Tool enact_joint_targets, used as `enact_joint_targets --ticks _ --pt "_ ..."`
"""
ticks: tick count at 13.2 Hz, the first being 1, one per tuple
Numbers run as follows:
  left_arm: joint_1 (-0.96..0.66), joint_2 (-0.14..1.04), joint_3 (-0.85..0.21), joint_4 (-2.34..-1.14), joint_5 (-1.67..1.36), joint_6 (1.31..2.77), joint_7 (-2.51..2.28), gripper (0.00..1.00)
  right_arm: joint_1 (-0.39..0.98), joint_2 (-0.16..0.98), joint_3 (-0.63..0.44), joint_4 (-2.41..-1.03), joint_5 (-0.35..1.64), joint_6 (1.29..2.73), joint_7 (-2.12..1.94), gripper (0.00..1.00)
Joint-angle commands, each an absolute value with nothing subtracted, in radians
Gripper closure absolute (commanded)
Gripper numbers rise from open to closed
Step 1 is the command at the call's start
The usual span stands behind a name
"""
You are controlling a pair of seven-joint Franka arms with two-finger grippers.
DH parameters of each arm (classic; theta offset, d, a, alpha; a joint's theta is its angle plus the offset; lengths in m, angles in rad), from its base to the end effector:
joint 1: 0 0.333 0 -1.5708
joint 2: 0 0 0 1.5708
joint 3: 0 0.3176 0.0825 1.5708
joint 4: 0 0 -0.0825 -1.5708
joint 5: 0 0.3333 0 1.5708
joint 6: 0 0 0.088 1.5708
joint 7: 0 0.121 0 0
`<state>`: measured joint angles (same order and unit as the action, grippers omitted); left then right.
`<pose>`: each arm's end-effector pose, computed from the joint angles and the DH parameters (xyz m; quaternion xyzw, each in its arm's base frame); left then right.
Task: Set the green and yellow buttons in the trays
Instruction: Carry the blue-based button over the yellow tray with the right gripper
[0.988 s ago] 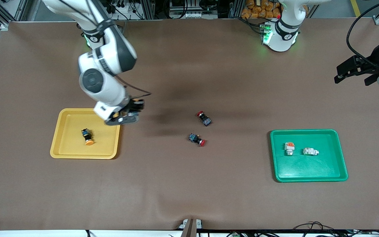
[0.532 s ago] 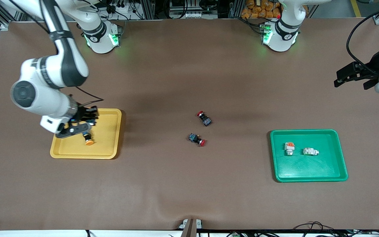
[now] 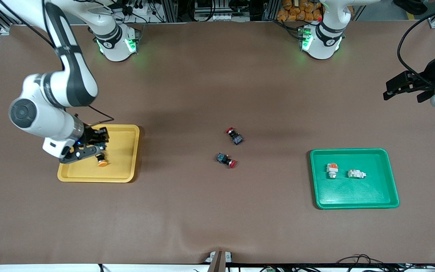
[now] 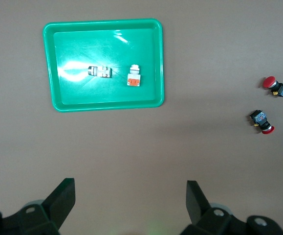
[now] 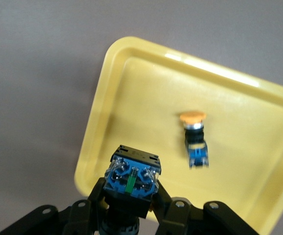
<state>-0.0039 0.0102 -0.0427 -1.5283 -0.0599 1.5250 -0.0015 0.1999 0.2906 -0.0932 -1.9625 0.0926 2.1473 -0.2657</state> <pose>0.5017 -0.0308 0.6210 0.9992 -0.0237 -0.0075 0.0300 0.5517 0.0664 0.3386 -0.9856 -0.1592 0.0498 0.0281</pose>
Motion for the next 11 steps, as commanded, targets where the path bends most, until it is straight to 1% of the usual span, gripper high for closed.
enact_joint_targets --ticks 1,5,7,11 --pt "-0.020 0.011 -0.040 -1.512 -0.006 1.511 -0.037 0.00 0.178 0.373 -0.078 -1.954 0.080 2.235 -0.311 1.00" --pt "-0.009 0.005 -0.040 -1.519 0.005 1.503 -0.060 0.00 0.169 0.457 -0.078 -1.954 0.083 2.353 -0.359 1.00" --pt "-0.011 0.005 -0.040 -1.519 -0.005 1.500 -0.055 0.00 0.166 0.465 -0.078 -1.954 0.084 2.356 -0.364 1.00" --pt "-0.017 0.008 -0.040 -1.517 -0.006 1.500 -0.048 0.00 0.173 0.511 -0.077 -1.956 0.086 2.422 -0.364 1.00"
